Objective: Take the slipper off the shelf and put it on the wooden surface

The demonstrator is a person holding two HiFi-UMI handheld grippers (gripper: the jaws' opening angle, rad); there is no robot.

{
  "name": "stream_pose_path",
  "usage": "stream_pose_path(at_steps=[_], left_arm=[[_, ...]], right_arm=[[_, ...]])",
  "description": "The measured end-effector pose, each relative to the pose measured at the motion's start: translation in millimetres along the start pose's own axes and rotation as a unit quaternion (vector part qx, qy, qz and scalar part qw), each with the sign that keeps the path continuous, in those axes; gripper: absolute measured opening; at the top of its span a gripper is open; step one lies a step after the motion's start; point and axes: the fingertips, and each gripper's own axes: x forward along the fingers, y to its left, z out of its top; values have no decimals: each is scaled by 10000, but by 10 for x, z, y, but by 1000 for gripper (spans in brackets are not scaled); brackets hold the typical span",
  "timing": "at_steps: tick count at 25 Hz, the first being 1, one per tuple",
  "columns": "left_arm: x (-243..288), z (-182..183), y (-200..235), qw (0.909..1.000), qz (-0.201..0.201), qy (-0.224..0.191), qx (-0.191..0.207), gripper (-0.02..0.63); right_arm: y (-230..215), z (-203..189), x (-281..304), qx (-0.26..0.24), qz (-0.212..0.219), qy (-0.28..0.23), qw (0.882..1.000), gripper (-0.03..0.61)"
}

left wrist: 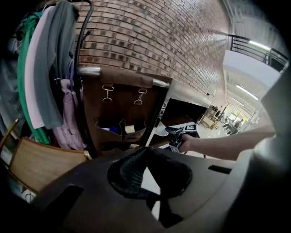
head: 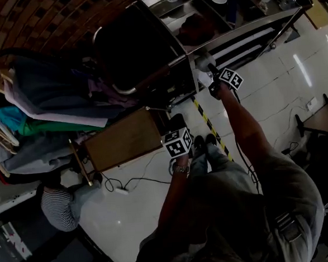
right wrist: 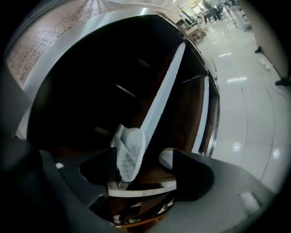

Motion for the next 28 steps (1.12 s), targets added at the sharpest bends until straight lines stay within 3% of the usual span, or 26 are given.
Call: stream_pose_path(at_steps=[3,5,7,9,11,16,18,19,21,24,28], left_arm=[[31,-13,80,10000,32,-6,-26,3],[61,36,22,9999,-82,-69,2,5],[106,72,-87,9997,-215,-92,93,3],[138,90,-212,9992,-328,-73,213,3],[140,124,-353,9984,-426,-82,370,3],[181,252,-774,9944,-635,-209,821,3],[310,222,-900,9934,-490,-136,1029,3],[381,196,-954,9932,-394,-54,1098,5],[432,171,-1128,9920,-381,0,1205,5],[382,231,-1566,9856,-702,-190,1526,5],[275,211,-1918,9813,-976,-243,1639,5]], right_arm=[[170,-62,217,185,385,207,9989,297],[322,-92,262,-17,556,303,9980,114],[477,-61,207,-295,783,228,9962,53],[632,-7,46,-797,981,111,9919,41],[742,32,-251,-1639,928,42,9821,40],[865,-116,-1321,-3428,324,239,9386,38],[921,-187,-1768,-3952,-61,344,9179,39],[939,-214,-1950,-4057,-249,377,9129,40],[918,-286,-2216,-3970,-473,399,9157,40],[870,-279,-2436,-4000,-503,317,9146,40],[828,-101,-2671,-4087,-601,48,9107,39]])
